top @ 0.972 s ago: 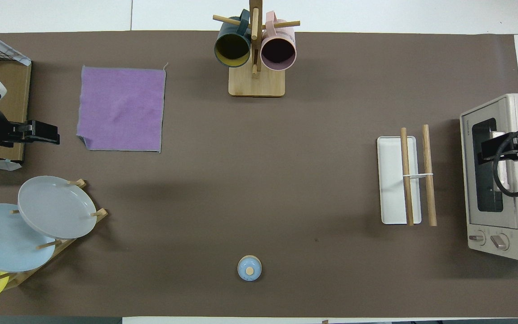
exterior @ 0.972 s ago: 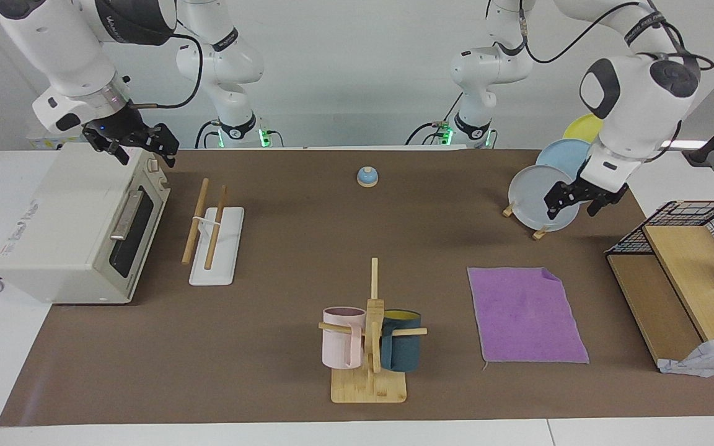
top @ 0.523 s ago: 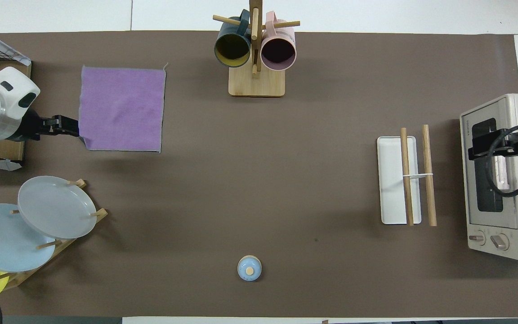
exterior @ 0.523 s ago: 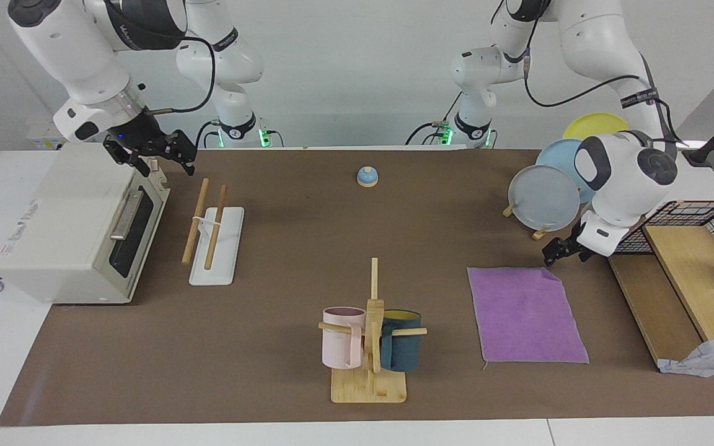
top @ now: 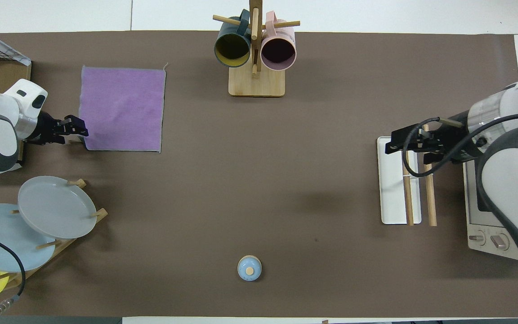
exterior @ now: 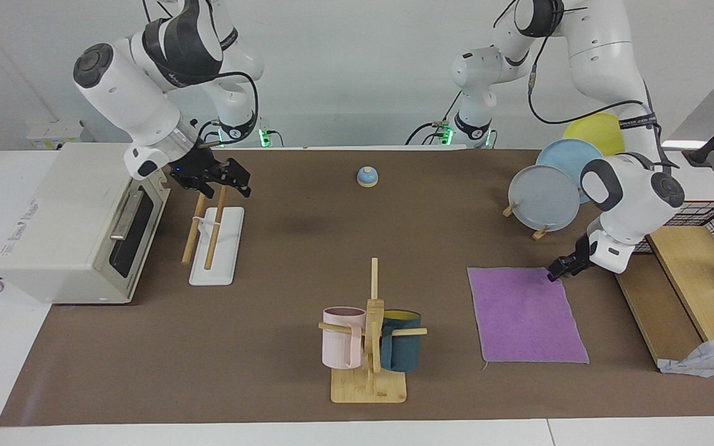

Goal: Fold towel and hang on rack
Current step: 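Grasp the purple towel edge with the left gripper while the right gripper advances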

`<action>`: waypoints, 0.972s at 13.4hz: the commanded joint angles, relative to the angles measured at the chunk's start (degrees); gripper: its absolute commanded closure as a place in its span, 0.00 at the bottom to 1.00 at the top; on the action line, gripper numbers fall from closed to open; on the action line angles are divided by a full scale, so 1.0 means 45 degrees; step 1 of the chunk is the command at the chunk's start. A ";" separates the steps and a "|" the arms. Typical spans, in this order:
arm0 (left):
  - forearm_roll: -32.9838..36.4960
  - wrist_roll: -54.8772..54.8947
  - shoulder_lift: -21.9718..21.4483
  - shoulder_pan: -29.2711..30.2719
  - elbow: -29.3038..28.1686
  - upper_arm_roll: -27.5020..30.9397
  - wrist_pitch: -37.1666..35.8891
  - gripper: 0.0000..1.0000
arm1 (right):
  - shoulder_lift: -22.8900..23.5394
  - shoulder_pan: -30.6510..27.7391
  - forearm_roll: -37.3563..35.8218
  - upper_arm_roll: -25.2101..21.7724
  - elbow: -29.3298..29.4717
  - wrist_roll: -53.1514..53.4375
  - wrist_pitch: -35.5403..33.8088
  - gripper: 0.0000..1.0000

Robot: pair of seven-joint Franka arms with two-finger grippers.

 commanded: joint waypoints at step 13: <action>-0.0183 -0.0324 0.0223 -0.0104 -0.0089 -0.0022 0.0317 1.00 | 0.0359 0.2318 0.4569 0.0041 -0.2356 0.3701 0.4972 0.00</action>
